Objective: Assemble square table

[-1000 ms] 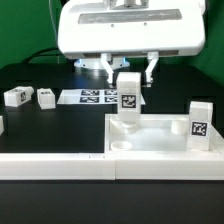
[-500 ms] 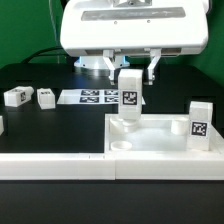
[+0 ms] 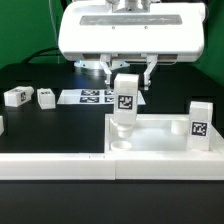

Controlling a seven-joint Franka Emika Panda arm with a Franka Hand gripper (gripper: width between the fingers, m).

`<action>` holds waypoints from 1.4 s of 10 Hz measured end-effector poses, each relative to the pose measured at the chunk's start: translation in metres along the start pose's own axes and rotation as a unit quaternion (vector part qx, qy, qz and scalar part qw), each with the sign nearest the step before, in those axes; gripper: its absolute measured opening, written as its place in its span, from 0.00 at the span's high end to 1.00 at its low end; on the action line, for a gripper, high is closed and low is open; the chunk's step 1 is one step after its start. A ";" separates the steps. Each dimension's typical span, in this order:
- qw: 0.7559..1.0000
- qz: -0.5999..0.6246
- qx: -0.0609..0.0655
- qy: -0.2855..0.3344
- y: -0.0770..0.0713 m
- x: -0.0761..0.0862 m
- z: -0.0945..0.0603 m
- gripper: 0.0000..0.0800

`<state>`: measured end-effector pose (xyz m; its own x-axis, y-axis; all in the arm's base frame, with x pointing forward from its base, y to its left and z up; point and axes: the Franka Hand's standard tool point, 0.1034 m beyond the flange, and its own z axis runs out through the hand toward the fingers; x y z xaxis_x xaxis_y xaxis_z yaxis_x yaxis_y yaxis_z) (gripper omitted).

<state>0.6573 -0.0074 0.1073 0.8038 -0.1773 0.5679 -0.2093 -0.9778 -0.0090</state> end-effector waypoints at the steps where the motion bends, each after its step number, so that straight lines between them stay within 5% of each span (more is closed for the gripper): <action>1: 1.000 -0.001 -0.001 -0.003 0.000 -0.003 0.002 0.64; 11: 1.000 -0.003 -0.006 -0.007 0.003 -0.010 0.018 0.64; 12: 1.000 -0.003 -0.006 -0.007 0.003 -0.010 0.018 0.52; 13: 1.000 -0.003 -0.006 -0.007 0.003 -0.010 0.018 0.52; 14: 1.000 -0.003 -0.006 -0.007 0.003 -0.010 0.018 0.30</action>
Offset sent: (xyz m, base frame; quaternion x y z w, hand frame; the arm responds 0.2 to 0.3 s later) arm 0.0038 -0.0040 -0.0082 0.0015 0.0082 -0.0028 1.0000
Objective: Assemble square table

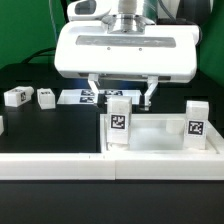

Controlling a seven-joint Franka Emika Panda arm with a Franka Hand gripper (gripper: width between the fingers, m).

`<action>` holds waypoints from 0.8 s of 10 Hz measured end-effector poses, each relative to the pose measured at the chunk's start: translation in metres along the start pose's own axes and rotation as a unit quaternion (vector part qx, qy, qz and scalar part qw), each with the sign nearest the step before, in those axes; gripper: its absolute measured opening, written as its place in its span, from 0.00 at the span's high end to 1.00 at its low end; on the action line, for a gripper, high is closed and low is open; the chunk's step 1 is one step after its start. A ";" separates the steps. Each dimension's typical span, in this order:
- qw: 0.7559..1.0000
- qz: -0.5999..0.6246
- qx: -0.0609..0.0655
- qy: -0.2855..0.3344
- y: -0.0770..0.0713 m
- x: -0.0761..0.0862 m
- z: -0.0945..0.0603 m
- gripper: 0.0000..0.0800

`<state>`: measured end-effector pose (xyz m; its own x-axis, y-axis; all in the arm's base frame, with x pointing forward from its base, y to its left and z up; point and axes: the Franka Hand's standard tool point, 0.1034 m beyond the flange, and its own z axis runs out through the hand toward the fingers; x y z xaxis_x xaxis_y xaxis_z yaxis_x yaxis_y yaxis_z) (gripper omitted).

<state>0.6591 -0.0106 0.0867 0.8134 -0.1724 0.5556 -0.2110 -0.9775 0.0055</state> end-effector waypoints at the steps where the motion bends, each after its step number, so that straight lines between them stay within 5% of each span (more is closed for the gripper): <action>1: 1.000 0.000 0.000 0.000 0.000 0.000 0.000 0.30; 2: 1.000 0.000 0.000 0.000 0.000 0.000 0.000 0.21; 6: 1.000 0.000 0.000 0.000 0.000 0.000 0.000 0.19; 8: 0.997 0.016 0.013 -0.072 0.008 0.000 -0.004 0.19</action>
Offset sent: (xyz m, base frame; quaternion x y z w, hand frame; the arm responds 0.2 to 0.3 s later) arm 0.0000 0.0000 0.0000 0.0000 0.0000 0.0000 1.0000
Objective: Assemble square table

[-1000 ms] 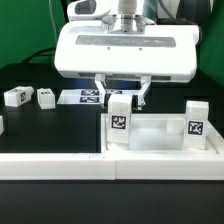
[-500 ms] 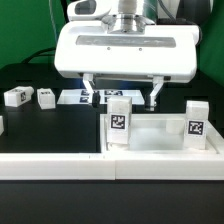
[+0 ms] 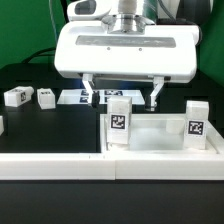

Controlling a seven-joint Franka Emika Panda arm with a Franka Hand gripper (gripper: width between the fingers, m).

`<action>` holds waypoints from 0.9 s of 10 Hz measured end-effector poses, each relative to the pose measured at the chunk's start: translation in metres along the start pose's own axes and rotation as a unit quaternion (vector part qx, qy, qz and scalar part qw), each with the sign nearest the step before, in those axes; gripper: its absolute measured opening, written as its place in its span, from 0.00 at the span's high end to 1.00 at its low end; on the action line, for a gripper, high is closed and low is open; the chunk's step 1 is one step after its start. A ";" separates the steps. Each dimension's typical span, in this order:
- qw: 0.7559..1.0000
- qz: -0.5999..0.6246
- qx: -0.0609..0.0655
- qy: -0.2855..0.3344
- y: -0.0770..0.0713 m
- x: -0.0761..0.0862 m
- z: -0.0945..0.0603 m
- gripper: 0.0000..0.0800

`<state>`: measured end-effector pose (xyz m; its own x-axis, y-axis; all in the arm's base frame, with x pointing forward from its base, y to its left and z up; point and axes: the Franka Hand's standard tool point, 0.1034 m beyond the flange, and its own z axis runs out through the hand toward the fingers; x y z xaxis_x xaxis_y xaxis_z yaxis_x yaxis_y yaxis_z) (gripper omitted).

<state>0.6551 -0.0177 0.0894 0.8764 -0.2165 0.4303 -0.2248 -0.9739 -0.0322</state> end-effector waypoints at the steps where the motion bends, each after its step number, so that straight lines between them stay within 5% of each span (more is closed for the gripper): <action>1: 0.999 0.014 0.013 -0.037 0.000 0.004 -0.008 0.19; 3: 0.993 0.027 0.034 -0.106 -0.001 0.012 -0.012 0.19; 8: 0.993 0.029 0.031 -0.107 0.002 0.012 -0.008 0.19; 9: 0.987 0.043 0.035 -0.151 0.000 0.002 -0.006 0.19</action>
Offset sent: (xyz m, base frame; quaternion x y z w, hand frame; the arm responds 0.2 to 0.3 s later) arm 0.0121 0.0045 -0.0099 0.0534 -0.0591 0.0251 0.9965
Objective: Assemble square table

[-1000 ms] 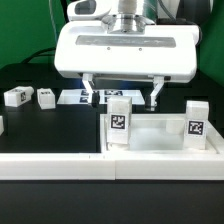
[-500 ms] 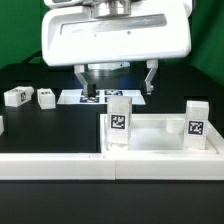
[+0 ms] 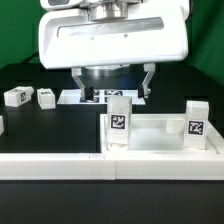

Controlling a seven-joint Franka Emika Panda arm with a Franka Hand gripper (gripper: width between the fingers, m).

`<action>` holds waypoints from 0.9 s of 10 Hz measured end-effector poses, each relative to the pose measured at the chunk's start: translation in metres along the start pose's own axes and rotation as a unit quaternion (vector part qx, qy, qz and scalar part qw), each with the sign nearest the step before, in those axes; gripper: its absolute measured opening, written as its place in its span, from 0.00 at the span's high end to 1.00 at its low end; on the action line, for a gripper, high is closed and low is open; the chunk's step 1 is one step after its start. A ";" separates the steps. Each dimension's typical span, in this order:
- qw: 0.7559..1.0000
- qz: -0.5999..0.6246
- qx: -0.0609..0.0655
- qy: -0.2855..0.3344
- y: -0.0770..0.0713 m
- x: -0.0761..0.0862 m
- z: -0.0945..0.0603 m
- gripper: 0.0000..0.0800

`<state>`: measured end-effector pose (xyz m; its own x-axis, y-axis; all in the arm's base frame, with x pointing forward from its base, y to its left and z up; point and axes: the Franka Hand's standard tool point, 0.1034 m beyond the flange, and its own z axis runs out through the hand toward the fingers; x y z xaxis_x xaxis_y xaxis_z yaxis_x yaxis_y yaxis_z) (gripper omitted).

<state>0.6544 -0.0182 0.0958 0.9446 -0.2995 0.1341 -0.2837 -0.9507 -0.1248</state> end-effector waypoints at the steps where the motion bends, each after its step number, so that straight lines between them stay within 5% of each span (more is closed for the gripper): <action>1: 1.000 0.013 0.003 -0.027 -0.003 0.003 0.005 0.19; 5: 0.999 0.019 0.000 -0.034 0.001 0.007 0.018 0.19; 6: 0.999 0.019 0.000 -0.034 0.002 0.007 0.018 0.35; 7: 0.999 0.019 0.000 -0.034 0.003 0.007 0.018 0.35; 9: 0.999 0.020 0.000 -0.034 0.003 0.007 0.018 0.64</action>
Offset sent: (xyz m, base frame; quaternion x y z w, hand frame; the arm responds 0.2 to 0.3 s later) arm 0.0066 0.0065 -0.0098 -0.0142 0.0089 0.0045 0.9998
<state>0.6633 -0.0216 0.0792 0.9419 -0.3302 0.0613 -0.3206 -0.9384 -0.1286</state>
